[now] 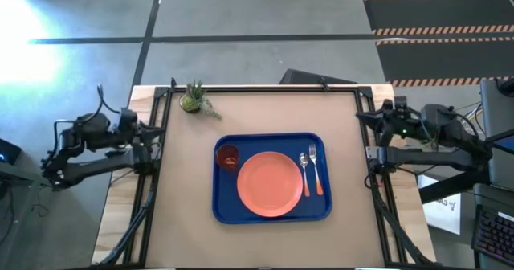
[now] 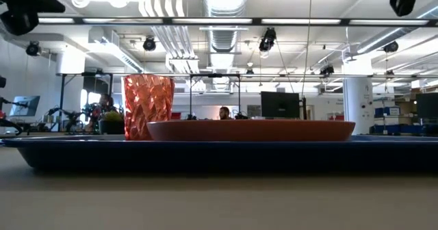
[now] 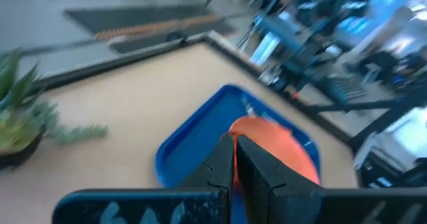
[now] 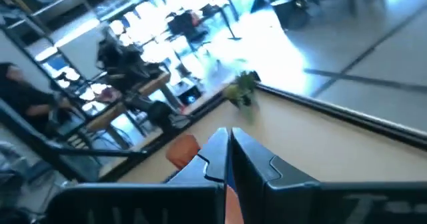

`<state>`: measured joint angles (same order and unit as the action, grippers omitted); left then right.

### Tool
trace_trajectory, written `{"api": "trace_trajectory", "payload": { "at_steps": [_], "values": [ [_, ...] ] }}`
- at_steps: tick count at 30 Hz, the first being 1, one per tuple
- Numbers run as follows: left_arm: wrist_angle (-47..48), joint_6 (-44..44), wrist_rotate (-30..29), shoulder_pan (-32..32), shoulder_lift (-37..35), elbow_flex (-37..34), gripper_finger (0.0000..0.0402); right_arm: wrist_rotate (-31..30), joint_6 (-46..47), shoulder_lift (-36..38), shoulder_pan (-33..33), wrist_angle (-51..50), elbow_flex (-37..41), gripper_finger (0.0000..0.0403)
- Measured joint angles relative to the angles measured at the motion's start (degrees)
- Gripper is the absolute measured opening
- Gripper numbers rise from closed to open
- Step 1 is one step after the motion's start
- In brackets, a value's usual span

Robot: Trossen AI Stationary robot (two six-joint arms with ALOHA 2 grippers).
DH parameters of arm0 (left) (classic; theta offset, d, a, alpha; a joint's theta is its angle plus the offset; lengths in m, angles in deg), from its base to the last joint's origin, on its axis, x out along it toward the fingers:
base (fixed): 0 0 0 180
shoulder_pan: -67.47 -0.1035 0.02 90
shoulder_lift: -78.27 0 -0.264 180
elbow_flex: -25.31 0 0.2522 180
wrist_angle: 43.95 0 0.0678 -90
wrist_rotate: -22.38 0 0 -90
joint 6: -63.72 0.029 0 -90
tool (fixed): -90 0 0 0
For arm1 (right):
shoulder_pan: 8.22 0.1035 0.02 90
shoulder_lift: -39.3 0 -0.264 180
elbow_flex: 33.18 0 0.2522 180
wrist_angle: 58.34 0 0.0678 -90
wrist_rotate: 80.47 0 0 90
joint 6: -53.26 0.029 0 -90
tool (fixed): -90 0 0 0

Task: Pick and place plate/cup/fork/spoon on tray
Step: Return to Home Position

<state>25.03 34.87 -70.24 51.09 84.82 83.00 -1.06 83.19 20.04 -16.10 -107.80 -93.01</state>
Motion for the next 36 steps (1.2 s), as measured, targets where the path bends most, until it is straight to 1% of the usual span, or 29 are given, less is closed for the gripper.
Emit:
{"api": "trace_trajectory", "payload": {
  "at_steps": [4, 5, 8, 10, 12, 15, 18, 20, 22, 24, 26, 28, 31, 36],
  "values": [
    [-5.6, 0.8, 2.3, 0.0, -6.3, -5.2, 0.0000, 4.5, -1.3, 1.7, 0.0, 3.5, 0.6, 0.0008],
    [-8.1, 0.8, 2.6, 0.0, -6.4, -6.8, 0.0000, 5.5, -2.2, 2.0, 0.0, 5.2, 0.7, 0.0008],
    [-7.4, 0.8, 3.6, 0.0, -6.2, -9.1, 0.0000, 8.6, -4.6, 2.7, 0.0, 9.8, 1.1, 0.0008],
    [-10.5, 0.8, 3.8, 0.0, -5.1, -10.5, 0.0000, 10.7, -6.5, 2.7, 0.0, 11.4, 1.4, 0.0008],
    [-11.2, 0.7, 6.0, 0.0, -5.0, -12.9, 0.0000, 12.9, -7.2, 2.7, 0.0, 12.2, 1.5, 0.0008],
    [-18.3, 0.7, 8.3, 0.0, -5.4, -15.6, 0.0000, 14.8, -7.0, 2.7, 0.0, 12.7, 1.7, 0.0008],
    [-23.1, 0.8, 10.2, 0.0, -5.9, -18.4, 0.0000, 17.2, -6.3, 2.7, 0.0, 14.0, 3.5, 0.0008],
    [-27.8, 0.8, 11.2, 0.0, -6.4, -19.6, 0.0000, 20.0, -5.6, 2.7, 0.0, 18.3, 5.6, 0.0008],
    [-30.4, 0.8, 12.7, 0.0, -6.5, -20.9, 0.0000, 23.4, -5.5, 2.7, 0.0, 24.0, 8.3, 0.0008],
    [-32.4, 0.8, 13.7, 0.0, -6.5, -21.6, 0.0000, 26.8, -5.9, 2.7, 0.0, 30.8, 11.5, 0.0008],
    [-35.7, 0.8, 14.3, 0.0, -6.5, -22.1, 0.0000, 29.0, -6.1, 2.7, 0.0, 38.2, 14.9, 0.0008],
    [-38.5, 1.0, 16.1, 0.0, -6.5, -23.3, 0.0000, 30.3, -6.0, 2.7, 0.0, 44.5, 18.4, 0.0008],
    [-46.0, 2.4, 19.2, 0.0, -6.5, -25.1, 0.0000, 30.8, -4.4, 2.7, 0.0, 51.4, 23.2, 0.0008],
    [-54.1, 2.7, 21.7, 0.0, -6.5, -28.6, 0.0000, 30.8, -0.3, 2.7, 0.0, 62.7, 30.7, 0.0008]
  ]
}}
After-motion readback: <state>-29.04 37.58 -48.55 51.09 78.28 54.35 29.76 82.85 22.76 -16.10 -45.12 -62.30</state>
